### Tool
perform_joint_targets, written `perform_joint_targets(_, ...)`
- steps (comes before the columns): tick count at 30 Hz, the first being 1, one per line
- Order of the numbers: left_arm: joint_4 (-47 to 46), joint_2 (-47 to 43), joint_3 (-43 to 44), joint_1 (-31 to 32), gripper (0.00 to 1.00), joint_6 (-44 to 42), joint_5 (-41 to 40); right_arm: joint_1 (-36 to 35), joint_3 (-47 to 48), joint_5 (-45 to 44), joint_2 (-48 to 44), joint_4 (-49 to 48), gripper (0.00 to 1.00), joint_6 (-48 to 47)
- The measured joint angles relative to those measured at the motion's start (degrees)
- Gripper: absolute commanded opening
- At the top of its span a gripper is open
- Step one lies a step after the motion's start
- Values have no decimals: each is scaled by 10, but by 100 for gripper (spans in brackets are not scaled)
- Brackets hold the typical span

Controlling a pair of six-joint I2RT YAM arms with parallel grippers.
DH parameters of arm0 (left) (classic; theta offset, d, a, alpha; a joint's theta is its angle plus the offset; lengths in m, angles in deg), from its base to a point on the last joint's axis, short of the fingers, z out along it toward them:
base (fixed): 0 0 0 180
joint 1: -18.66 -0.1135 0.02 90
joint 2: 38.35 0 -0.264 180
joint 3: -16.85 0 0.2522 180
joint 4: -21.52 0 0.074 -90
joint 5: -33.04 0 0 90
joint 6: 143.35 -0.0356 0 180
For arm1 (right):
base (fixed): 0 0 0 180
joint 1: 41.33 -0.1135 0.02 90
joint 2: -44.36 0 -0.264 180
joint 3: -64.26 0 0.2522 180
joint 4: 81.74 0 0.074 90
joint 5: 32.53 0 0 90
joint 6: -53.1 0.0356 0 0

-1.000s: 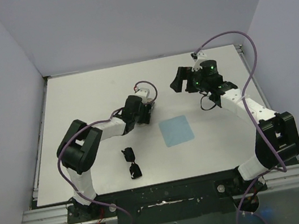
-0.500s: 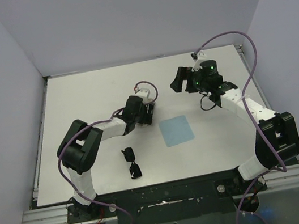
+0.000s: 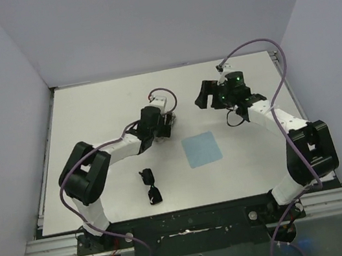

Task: Organize the sunglasses
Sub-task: Place the sunglasses case at the center of the board, then adjust the sunglasses case at the center of the board.

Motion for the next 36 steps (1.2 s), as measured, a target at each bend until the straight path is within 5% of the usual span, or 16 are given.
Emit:
perform_joint_targets(8,1,-33,0,0,67,1,-17,-6,1,-7,17,10,92,-2)
perform_joint_targets(19,-6,-141,-101,3,53,71,-146,-76,34,-39,64,27,84,-28)
perform_joint_targets(23,-18,-204,-146,3,37,102,-194,-116,49,-45,95,35,80,-36)
perform_joint_targets(26,-33,-254,-193,3,10,128,-226,-142,62,-52,120,46,77,-42)
perform_joint_targets(36,-39,-317,-279,-6,12,180,-278,-210,103,-75,181,77,56,-55)
